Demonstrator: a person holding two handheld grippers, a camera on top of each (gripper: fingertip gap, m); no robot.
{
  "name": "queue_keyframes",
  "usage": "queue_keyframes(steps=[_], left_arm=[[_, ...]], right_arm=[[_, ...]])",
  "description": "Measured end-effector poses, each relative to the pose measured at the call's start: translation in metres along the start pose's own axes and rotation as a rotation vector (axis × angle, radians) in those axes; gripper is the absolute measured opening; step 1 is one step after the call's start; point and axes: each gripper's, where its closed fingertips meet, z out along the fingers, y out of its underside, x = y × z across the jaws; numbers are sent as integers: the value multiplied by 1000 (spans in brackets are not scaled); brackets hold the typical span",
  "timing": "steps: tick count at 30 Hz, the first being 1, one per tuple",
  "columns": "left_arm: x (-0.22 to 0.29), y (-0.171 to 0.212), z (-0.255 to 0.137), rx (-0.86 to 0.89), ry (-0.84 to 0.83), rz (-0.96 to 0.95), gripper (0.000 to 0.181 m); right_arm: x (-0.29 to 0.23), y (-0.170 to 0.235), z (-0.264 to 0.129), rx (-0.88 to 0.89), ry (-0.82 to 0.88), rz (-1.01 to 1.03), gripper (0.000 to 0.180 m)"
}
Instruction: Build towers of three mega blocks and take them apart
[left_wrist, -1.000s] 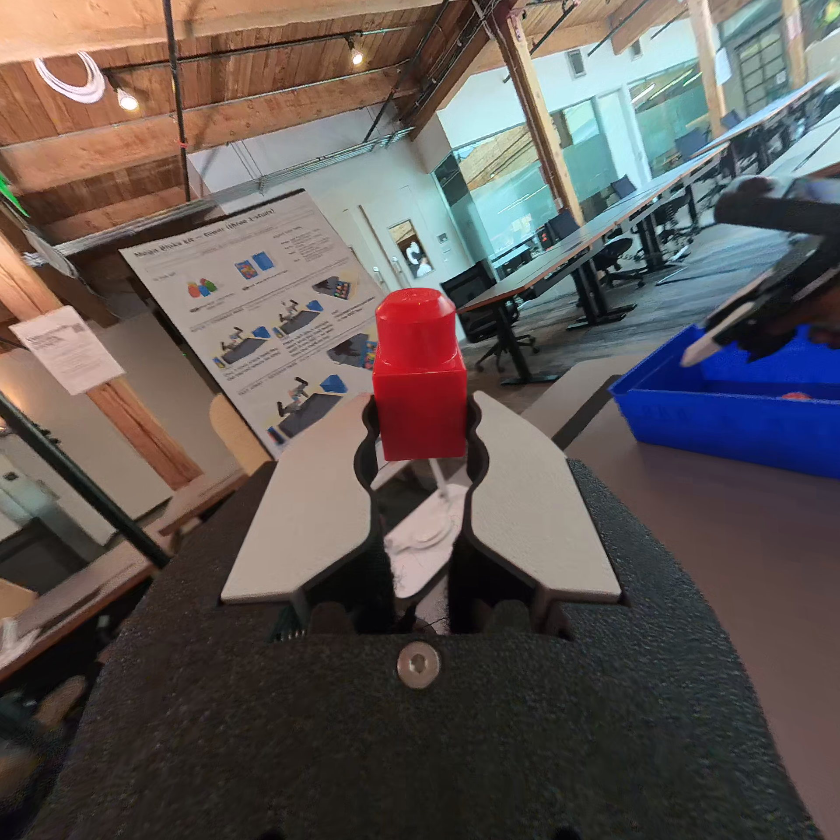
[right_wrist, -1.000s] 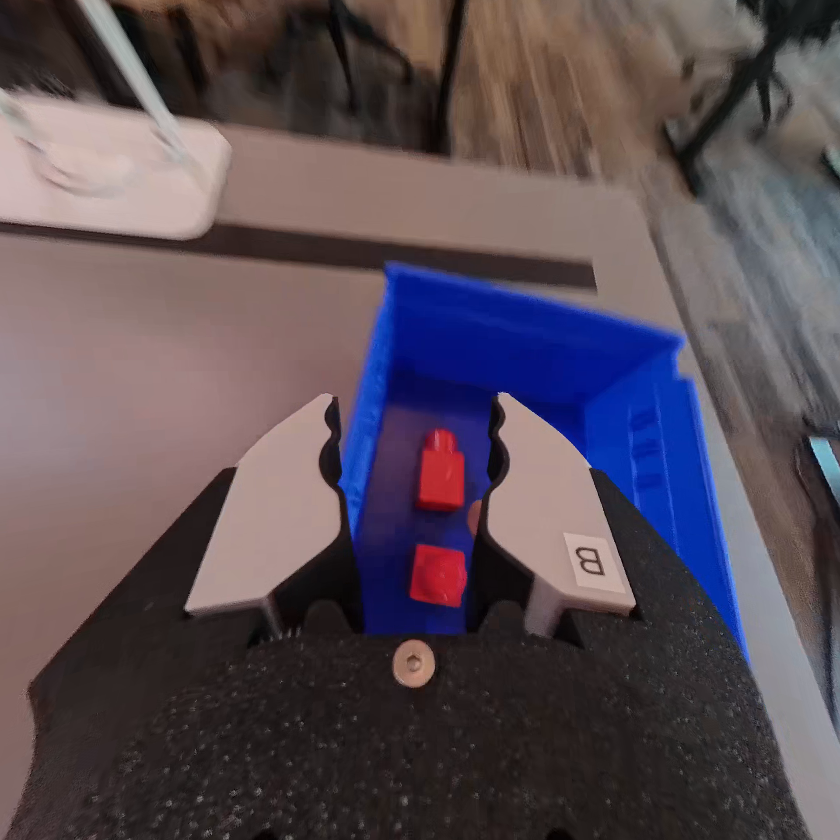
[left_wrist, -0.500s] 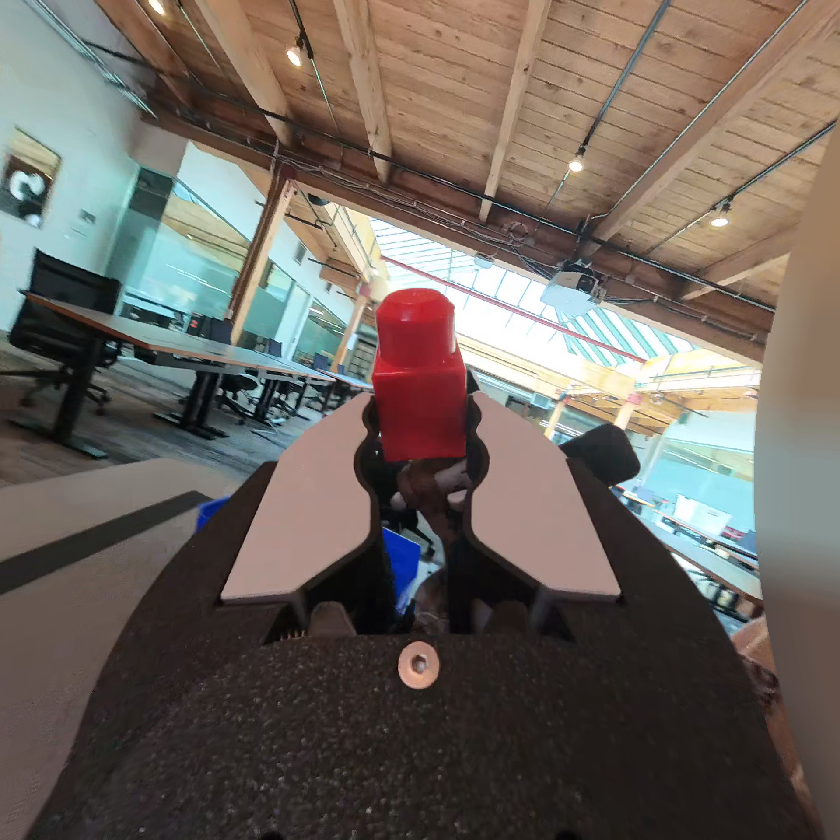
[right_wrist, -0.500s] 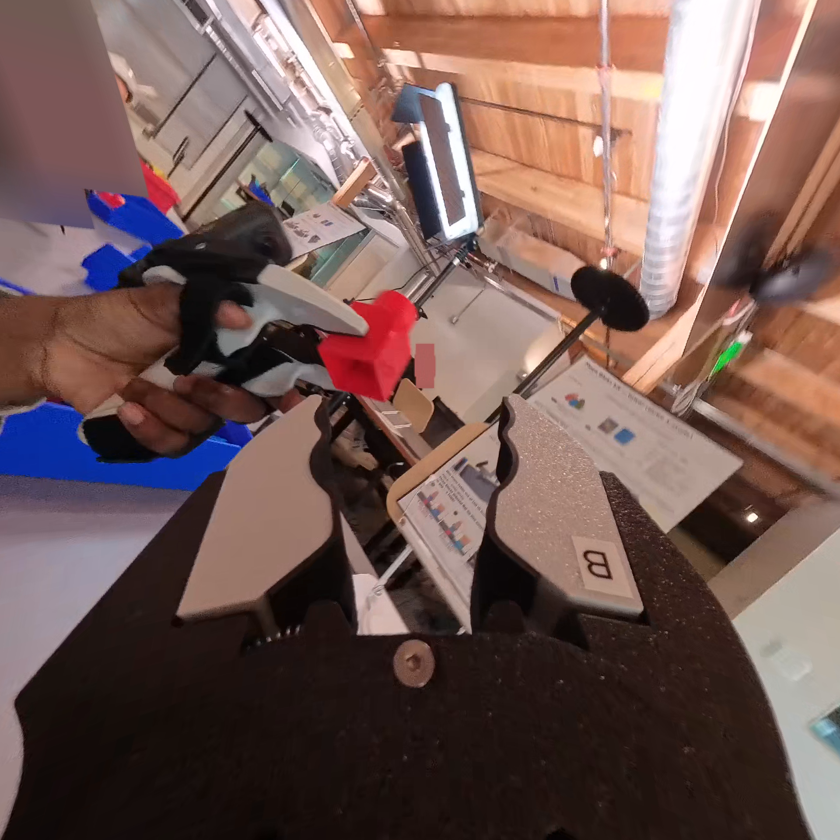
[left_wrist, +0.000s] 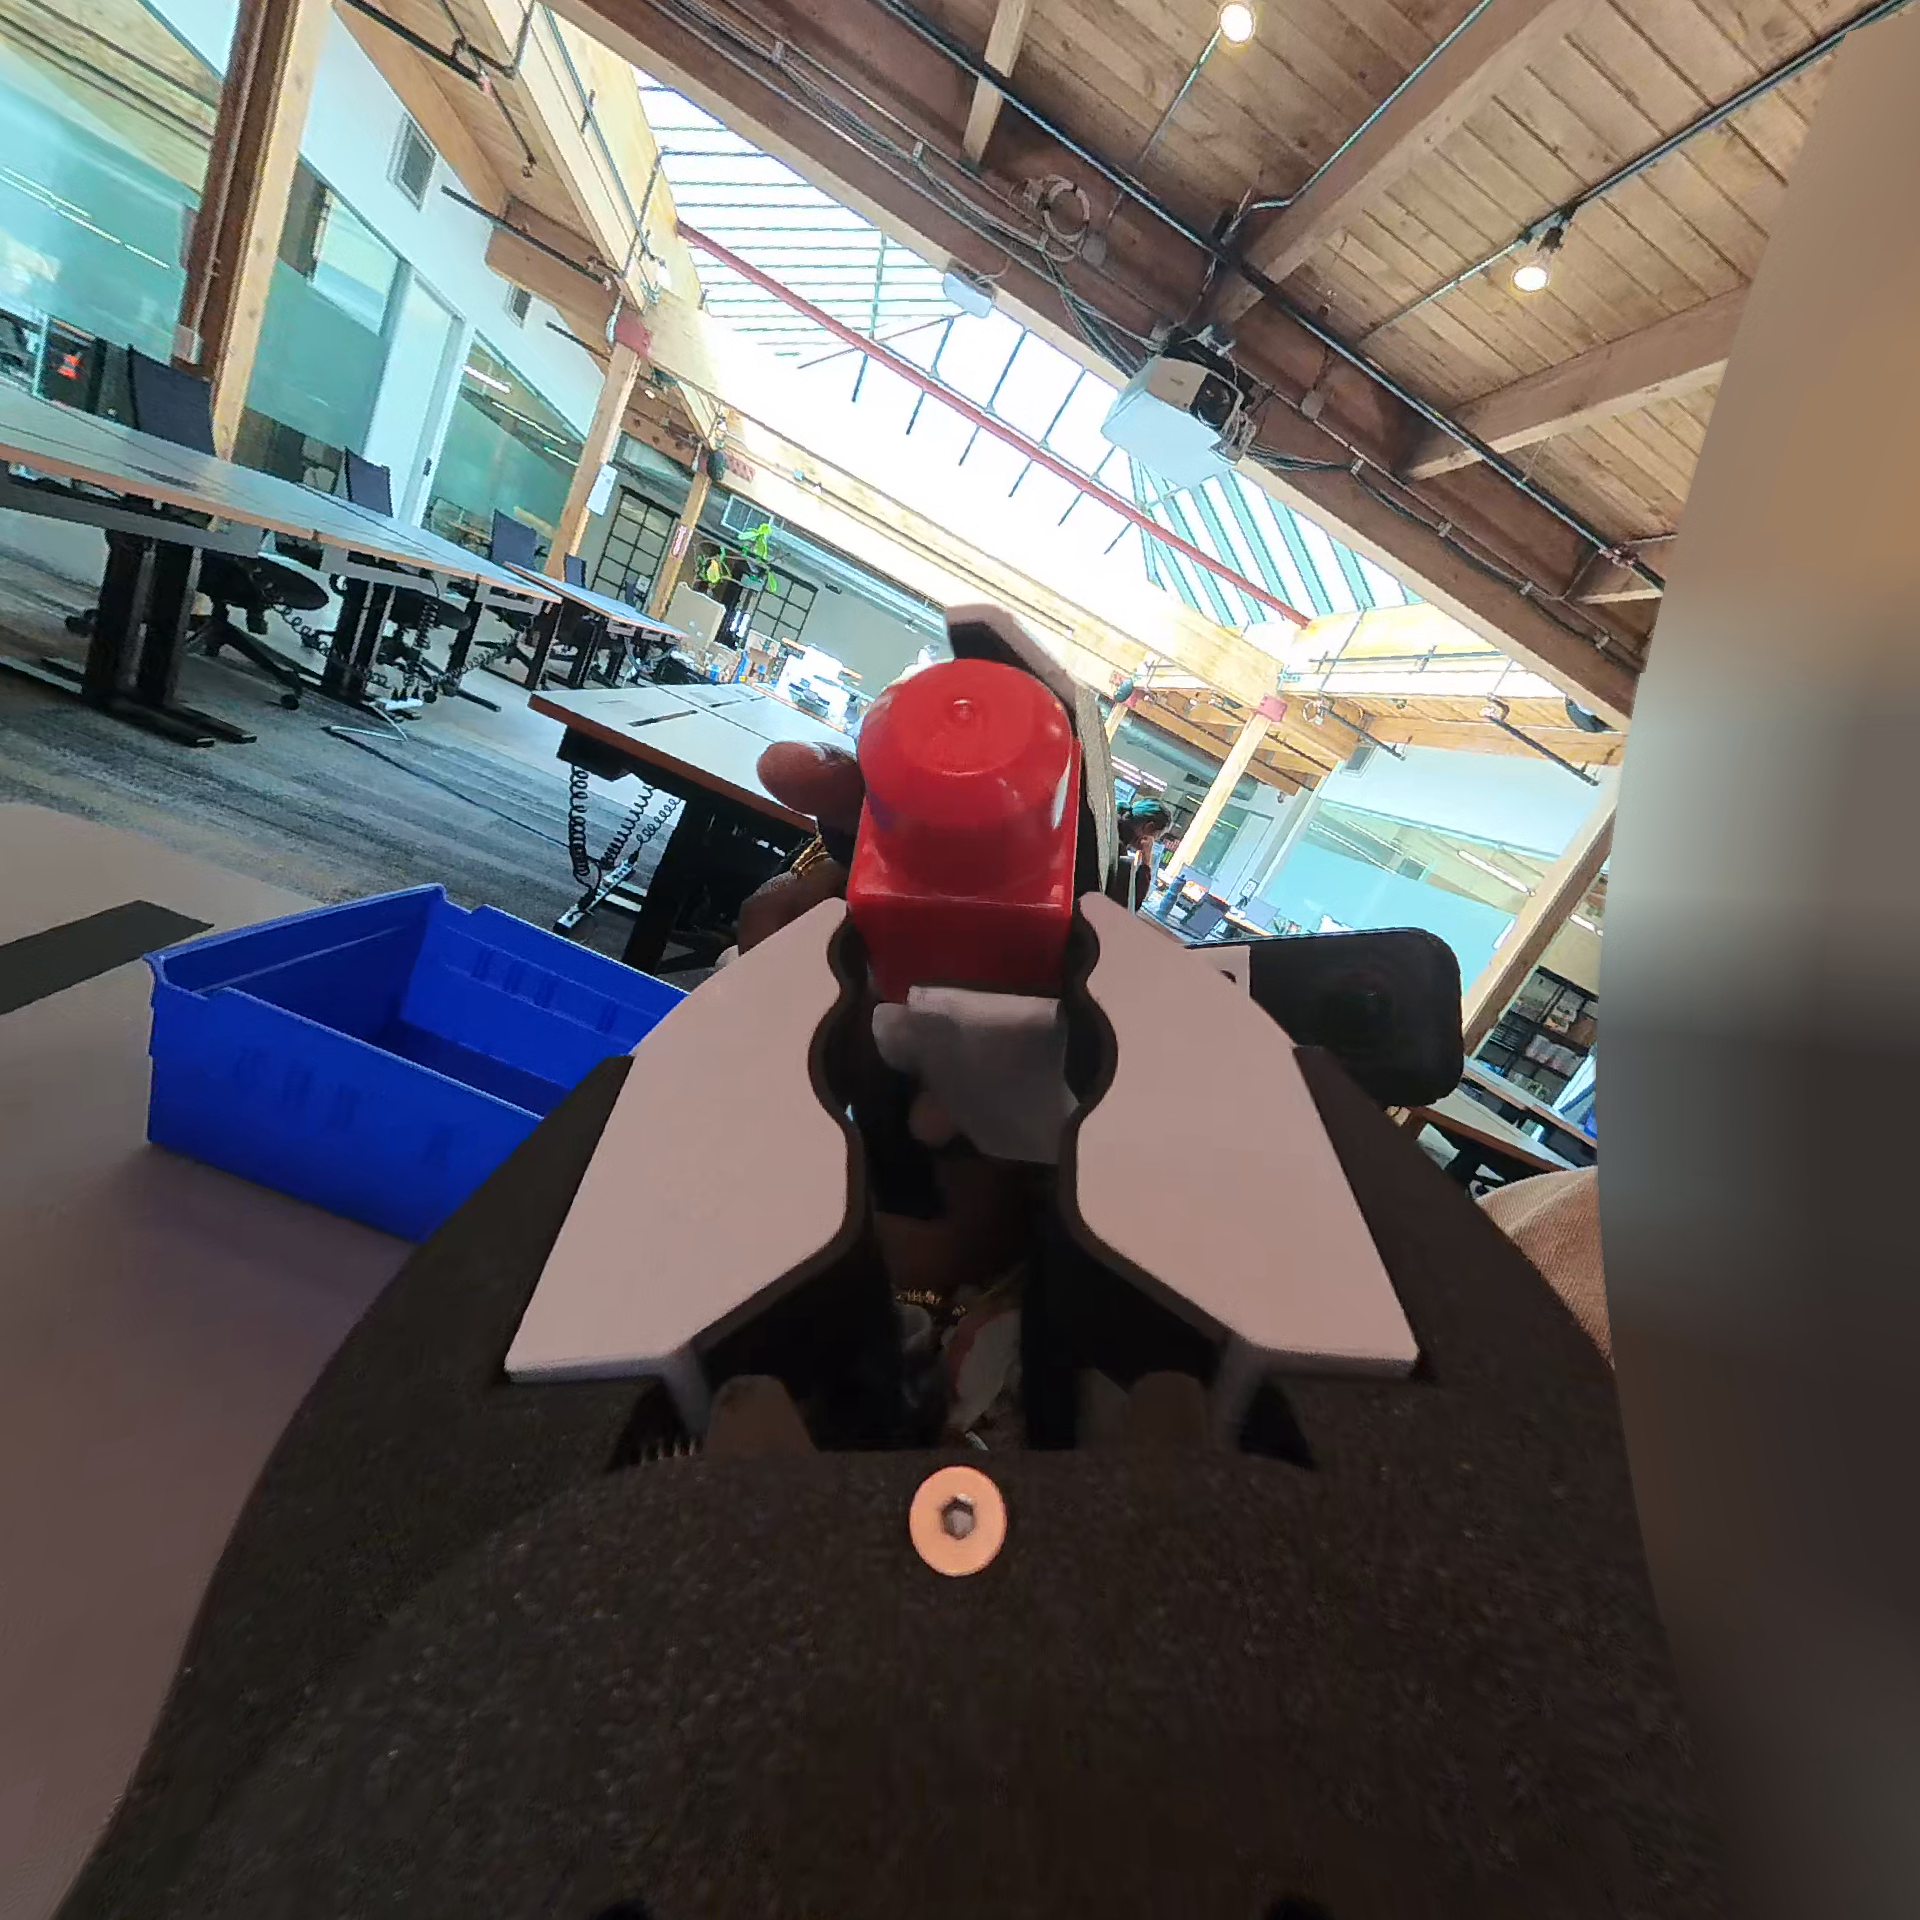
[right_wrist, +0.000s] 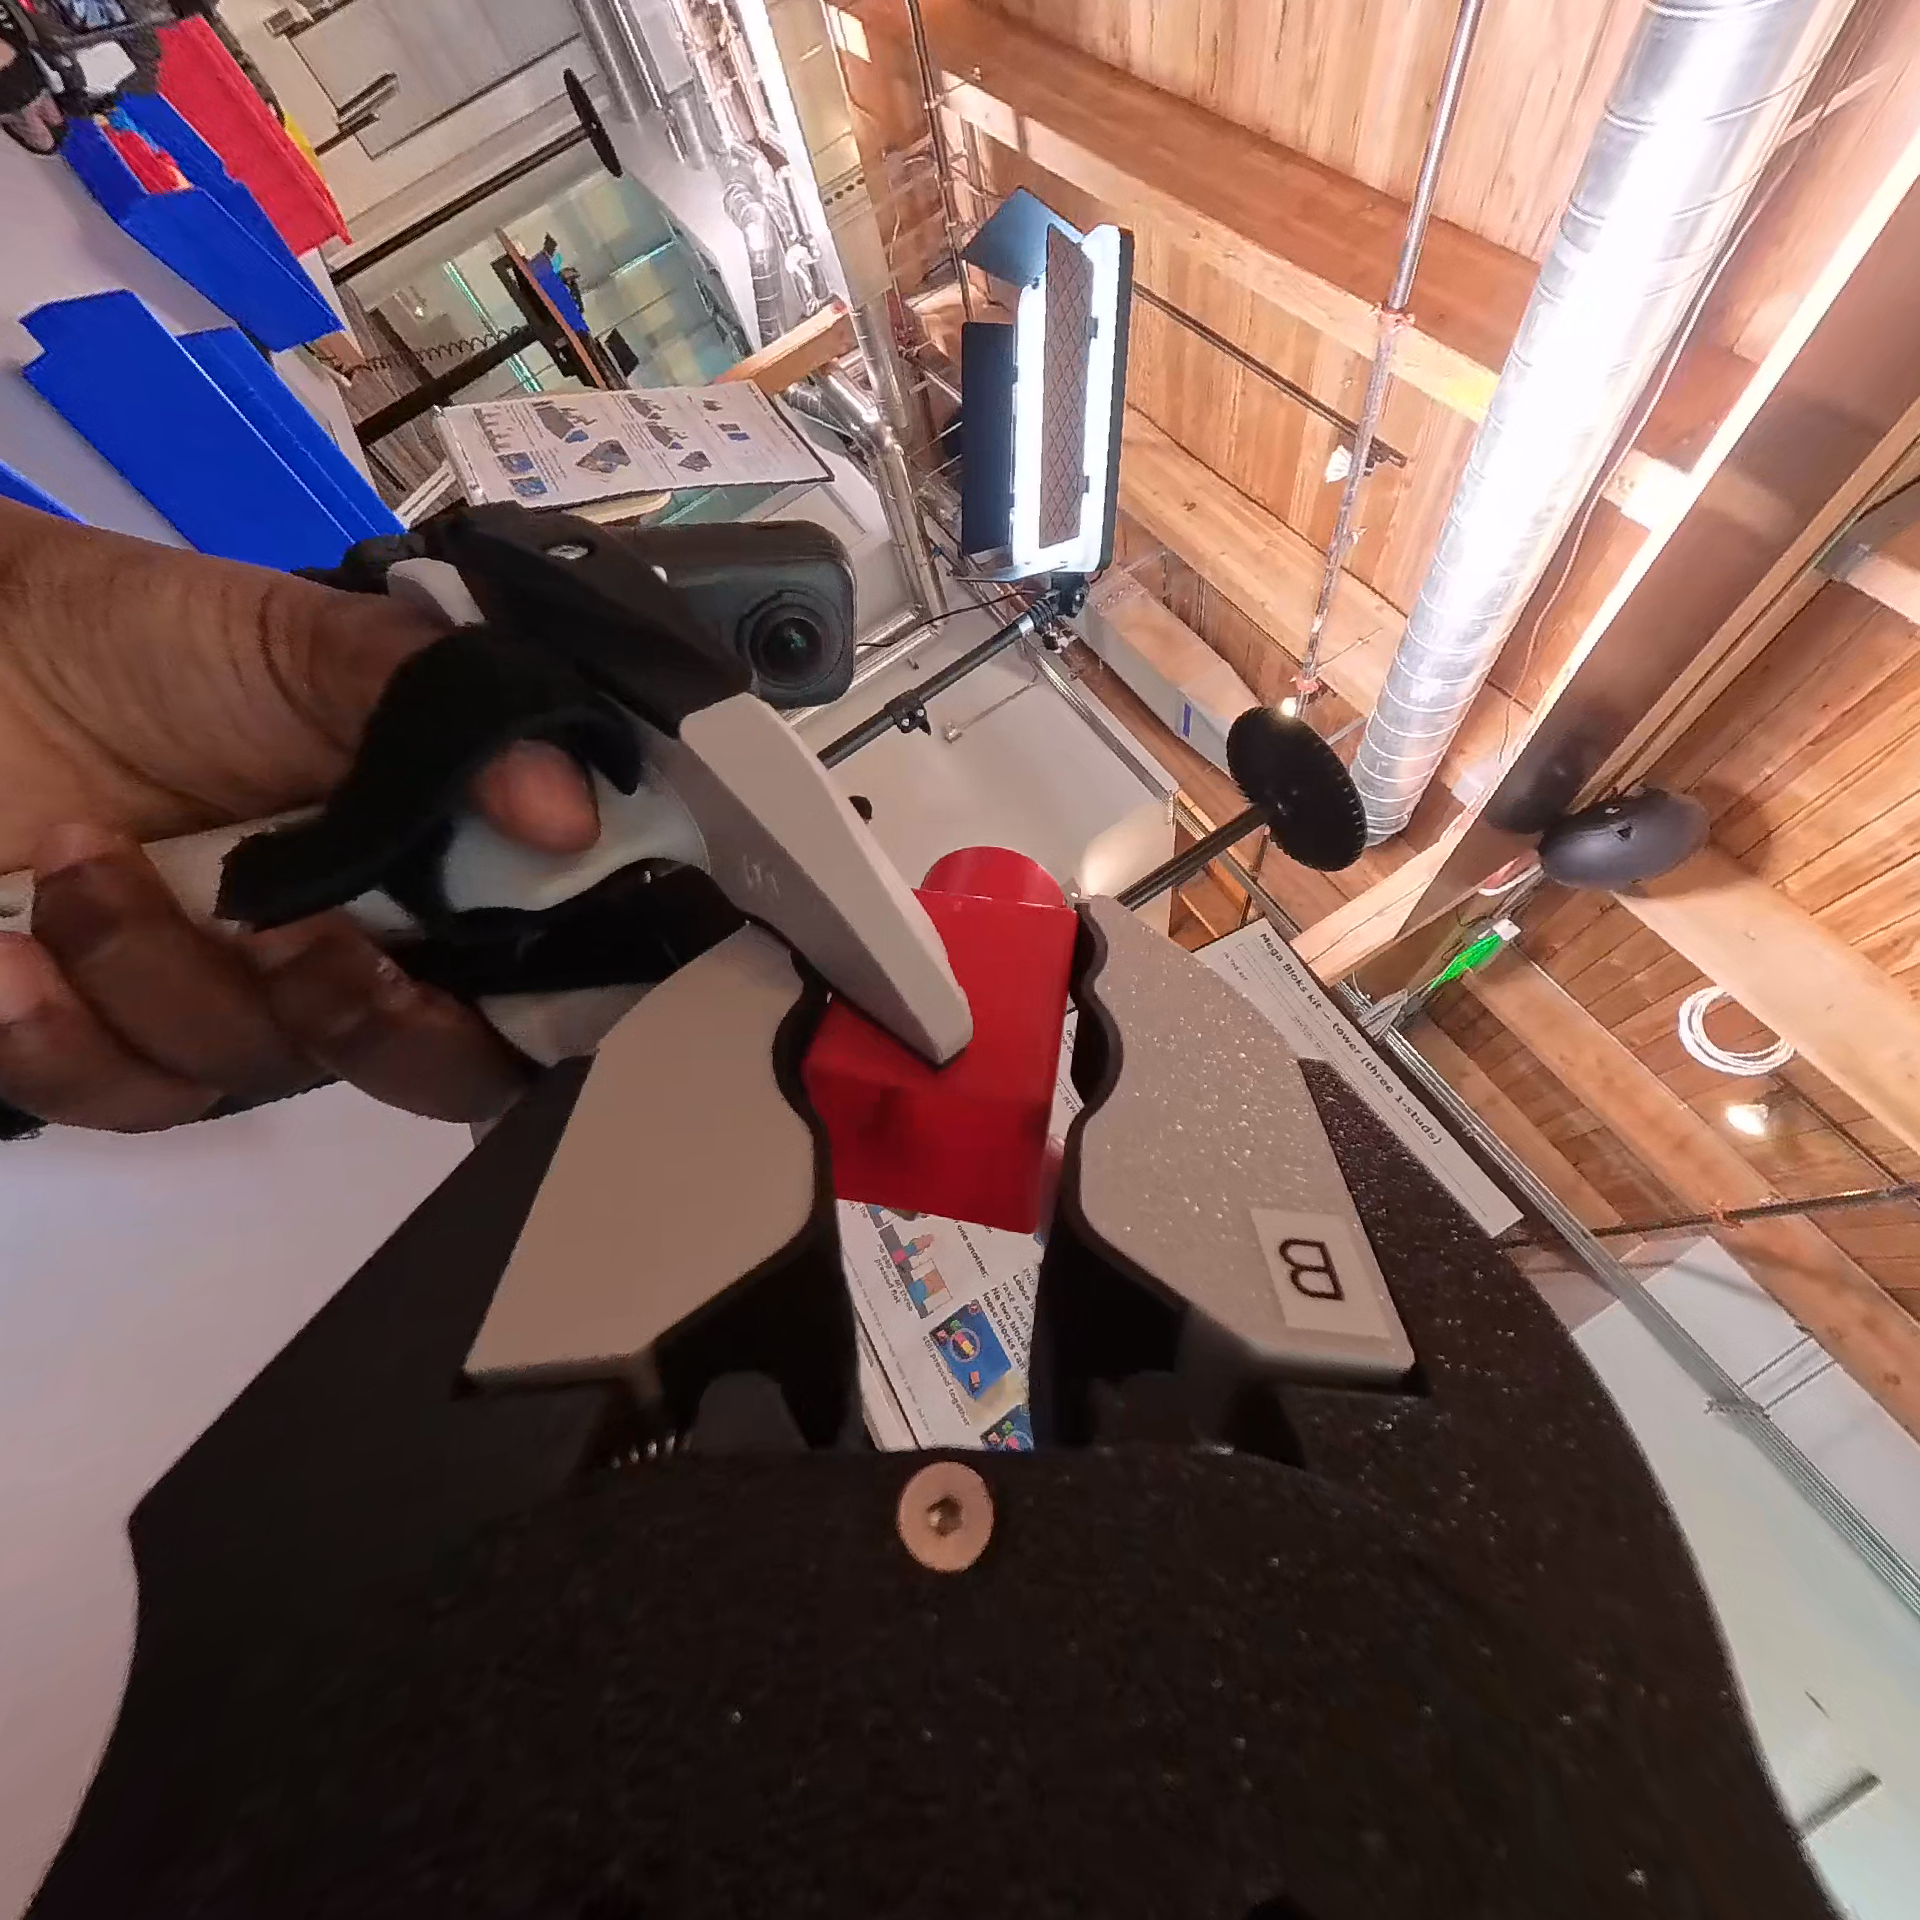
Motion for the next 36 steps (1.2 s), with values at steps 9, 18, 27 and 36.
queue_keyframes(steps=[9,18,27,36], left_arm=[[0,-3,-4,-5,-17,41,36],[-8,-29,-31,77,-120,118,38],[-36,-66,-100,111,-528,392,36],[-40,-86,-153,139,-741,510,35]], right_arm=[[-2,-1,2,13,0,8,41],[20,12,-11,-10,75,58,41],[87,128,-95,-524,319,201,41],[25,310,-288,-1524,434,739,41]])
